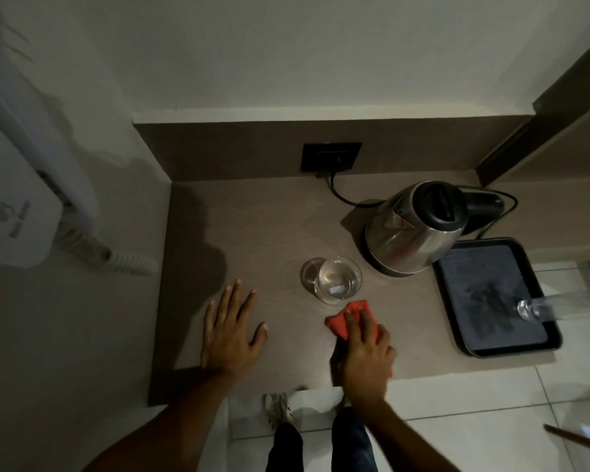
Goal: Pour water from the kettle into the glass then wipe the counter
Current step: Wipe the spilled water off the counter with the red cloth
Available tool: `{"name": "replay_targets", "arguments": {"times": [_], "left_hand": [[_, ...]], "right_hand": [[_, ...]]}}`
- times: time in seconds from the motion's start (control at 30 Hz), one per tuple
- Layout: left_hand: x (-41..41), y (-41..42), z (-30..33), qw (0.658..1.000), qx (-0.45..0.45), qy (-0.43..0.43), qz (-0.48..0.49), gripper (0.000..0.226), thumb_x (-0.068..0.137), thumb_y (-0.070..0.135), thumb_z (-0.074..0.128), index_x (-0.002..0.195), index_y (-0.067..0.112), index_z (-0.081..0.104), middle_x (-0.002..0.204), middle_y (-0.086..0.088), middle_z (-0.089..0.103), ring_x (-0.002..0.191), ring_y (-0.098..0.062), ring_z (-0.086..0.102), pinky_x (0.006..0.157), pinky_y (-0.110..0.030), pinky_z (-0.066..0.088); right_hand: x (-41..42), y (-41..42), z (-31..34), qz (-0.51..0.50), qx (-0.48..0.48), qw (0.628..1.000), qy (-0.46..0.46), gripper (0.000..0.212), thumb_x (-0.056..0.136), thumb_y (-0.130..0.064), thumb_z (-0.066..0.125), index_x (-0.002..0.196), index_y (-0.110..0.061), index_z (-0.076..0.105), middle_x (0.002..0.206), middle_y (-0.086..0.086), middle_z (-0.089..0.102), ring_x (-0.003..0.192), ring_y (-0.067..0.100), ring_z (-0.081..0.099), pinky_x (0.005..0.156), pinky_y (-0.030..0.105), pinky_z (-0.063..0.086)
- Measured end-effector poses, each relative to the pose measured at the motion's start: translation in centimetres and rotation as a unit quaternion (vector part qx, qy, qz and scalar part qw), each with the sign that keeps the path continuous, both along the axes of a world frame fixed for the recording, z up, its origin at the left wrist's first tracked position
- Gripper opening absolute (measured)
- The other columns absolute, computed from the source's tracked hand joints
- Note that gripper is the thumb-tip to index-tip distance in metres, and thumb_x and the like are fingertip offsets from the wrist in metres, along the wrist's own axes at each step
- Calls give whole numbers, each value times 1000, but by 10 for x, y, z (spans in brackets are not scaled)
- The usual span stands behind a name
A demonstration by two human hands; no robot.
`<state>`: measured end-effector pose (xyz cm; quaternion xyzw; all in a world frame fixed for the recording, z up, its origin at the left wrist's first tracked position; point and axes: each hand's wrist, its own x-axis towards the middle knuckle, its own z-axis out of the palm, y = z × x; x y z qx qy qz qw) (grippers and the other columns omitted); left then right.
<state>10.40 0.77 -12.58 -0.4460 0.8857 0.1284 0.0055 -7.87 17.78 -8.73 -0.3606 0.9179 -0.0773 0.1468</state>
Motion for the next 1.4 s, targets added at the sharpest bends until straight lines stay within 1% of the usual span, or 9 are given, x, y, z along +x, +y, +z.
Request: {"name": "replay_targets", "arguments": {"times": [0.1, 0.23, 0.5, 0.63, 0.87, 1.03, 1.2, 1.3, 1.4], "left_hand": [[-2, 1, 1, 1000, -1, 6, 0, 70, 87, 57, 37, 152, 29, 31, 166, -3, 21, 152, -22, 20, 121, -48, 16], [1, -1, -1, 1000, -8, 21, -4, 66, 91, 55, 34, 151, 27, 35, 165, -5, 24, 152, -22, 23, 120, -49, 21], [0, -2, -5, 1000, -4, 26, 0, 62, 92, 50, 33, 150, 28, 36, 164, -3, 26, 151, -23, 25, 119, -52, 24], [2, -3, -7, 1000, -5, 11, -1, 62, 91, 51, 33, 150, 30, 36, 165, -1, 25, 151, -23, 25, 119, -51, 23], [0, -4, -7, 1000, 1, -9, 4, 61, 90, 52, 33, 148, 32, 37, 162, -2, 31, 150, -23, 25, 118, -49, 20], [0, -3, -6, 1000, 6, -10, 8, 61, 89, 51, 32, 146, 30, 41, 161, -6, 34, 149, -25, 27, 118, -51, 22], [0, -2, -1, 1000, 3, -13, 0, 63, 91, 52, 29, 149, 29, 38, 163, -4, 29, 150, -25, 26, 118, -50, 22], [0, -1, 2, 1000, 0, -3, 0, 66, 96, 59, 14, 149, 27, 36, 163, -6, 29, 150, -25, 27, 117, -51, 24], [-2, -1, 6, 1000, 4, 1, 0, 68, 96, 60, 9, 149, 27, 37, 162, -7, 31, 149, -26, 30, 116, -51, 26]], "right_hand": [[52, -10, 4, 3, 14, 998, -56, 91, 51, -32, 86, 134, -18, 53, 137, 19, 52, 110, 44, 54, 76, 56, 52], [88, -44, 9, 78, -27, 994, -73, 84, 62, -35, 78, 138, -17, 49, 142, 15, 49, 116, 37, 53, 84, 50, 52], [42, -2, -10, 297, -57, 953, -20, 65, 74, -27, 53, 138, -22, 46, 142, 7, 50, 115, 34, 53, 78, 43, 50], [-21, 40, -23, 367, -35, 928, 47, 75, 67, -24, 68, 138, -26, 45, 142, 5, 46, 115, 34, 49, 79, 42, 47], [-144, 50, 13, 149, 64, 984, 70, 66, 80, -33, 70, 140, -20, 48, 146, 17, 44, 116, 46, 46, 86, 55, 47], [-178, 73, 30, 58, -20, 998, 34, 95, 64, -1, 78, 147, -21, 37, 149, 19, 38, 123, 47, 38, 97, 61, 39], [-222, 112, 31, -87, -60, 994, 30, 79, 71, 13, 63, 144, -8, 41, 145, 27, 40, 121, 55, 37, 98, 69, 36], [-234, 123, 16, -71, -54, 996, 15, 63, 84, 2, 63, 143, -4, 41, 145, 30, 40, 125, 55, 38, 97, 72, 36], [-233, 120, 3, -59, -38, 997, 21, 56, 94, -27, 56, 145, -10, 40, 151, 22, 35, 134, 49, 32, 99, 72, 33]]}}
